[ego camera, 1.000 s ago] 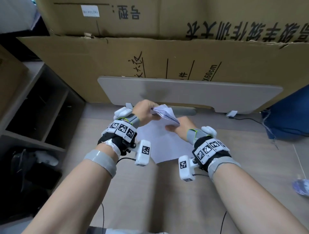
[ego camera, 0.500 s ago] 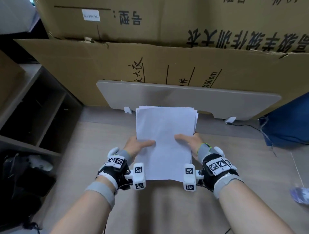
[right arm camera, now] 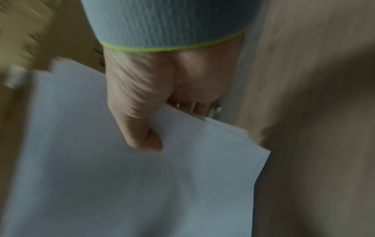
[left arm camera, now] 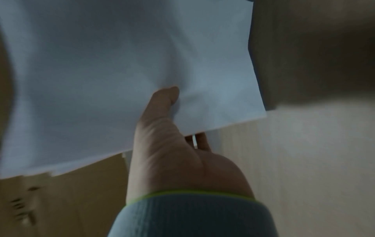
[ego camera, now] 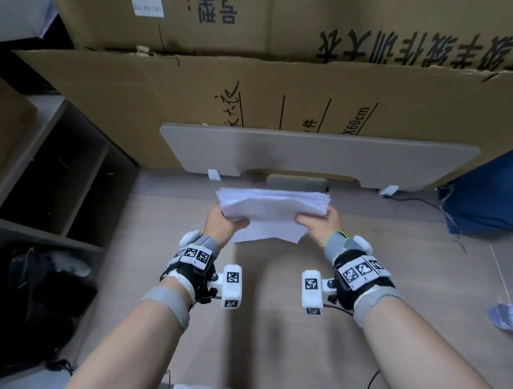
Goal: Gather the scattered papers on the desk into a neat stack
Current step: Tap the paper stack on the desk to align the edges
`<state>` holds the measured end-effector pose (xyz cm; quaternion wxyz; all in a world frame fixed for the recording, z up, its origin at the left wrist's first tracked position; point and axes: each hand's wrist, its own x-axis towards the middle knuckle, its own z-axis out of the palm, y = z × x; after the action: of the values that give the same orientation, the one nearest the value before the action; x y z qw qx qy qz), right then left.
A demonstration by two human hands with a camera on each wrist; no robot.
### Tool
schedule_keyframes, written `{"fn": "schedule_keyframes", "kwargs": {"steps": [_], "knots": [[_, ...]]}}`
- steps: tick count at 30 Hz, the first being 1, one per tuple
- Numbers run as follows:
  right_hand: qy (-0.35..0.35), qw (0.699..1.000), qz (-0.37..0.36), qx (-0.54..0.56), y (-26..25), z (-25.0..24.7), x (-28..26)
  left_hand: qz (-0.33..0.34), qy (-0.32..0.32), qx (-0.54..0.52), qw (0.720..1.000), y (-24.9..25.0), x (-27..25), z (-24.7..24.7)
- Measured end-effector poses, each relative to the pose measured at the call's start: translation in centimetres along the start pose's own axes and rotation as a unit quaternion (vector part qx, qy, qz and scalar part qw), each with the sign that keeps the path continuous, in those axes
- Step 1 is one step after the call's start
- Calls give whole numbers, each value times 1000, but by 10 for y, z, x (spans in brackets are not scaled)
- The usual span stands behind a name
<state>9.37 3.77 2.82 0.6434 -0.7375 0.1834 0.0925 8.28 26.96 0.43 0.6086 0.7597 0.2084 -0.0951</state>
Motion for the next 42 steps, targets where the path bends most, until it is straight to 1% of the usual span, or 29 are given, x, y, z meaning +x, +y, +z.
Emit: {"fn": "schedule_keyframes", "kwargs": {"steps": [2, 4, 7, 9, 13, 17, 21, 25, 27, 31, 35, 38, 42], "knots": [[-17, 1000, 7, -15, 10, 3, -2, -14, 0, 4, 1000, -12, 0, -4], [-23, 999, -5, -25, 9, 6, -3, -19, 4, -6, 1000, -12, 0, -3], [-15, 1000, 8, 1, 4, 10, -2, -7, 1, -17, 1000, -6, 1, 0], [-10, 1000, 13, -2, 0, 12, -1, 4, 0, -29, 1000, 0, 2, 1], [-10, 1000, 3, 2, -7, 13, 1, 15, 0, -54, 998, -2, 6, 0], [-5, 1000, 2, 15, 0, 9, -1, 21, -6, -42, 999, -3, 3, 3], [-21, 1000, 10, 14, 6, 7, -7, 21, -18, -45, 999, -5, 3, 3], [-34, 999, -3, 28, 4, 6, -11, 23, -14, -44, 999, -6, 2, 2], [-25, 998, -9, 53, 0, 7, -11, 21, -9, -29, 999, -6, 2, 1], [26, 996, -38, 81, -14, 14, -8, 16, -1, -21, 1000, -7, 3, 1], [50, 992, -29, 112, -22, 19, -4, 11, 3, -23, 1000, -5, 1, 3], [52, 994, -33, 89, -22, 20, -3, 8, 10, -13, 1000, -6, 2, 3], [36, 994, -47, 97, -21, 18, -6, 10, 22, 3, 1000, -6, 2, 3]]}}
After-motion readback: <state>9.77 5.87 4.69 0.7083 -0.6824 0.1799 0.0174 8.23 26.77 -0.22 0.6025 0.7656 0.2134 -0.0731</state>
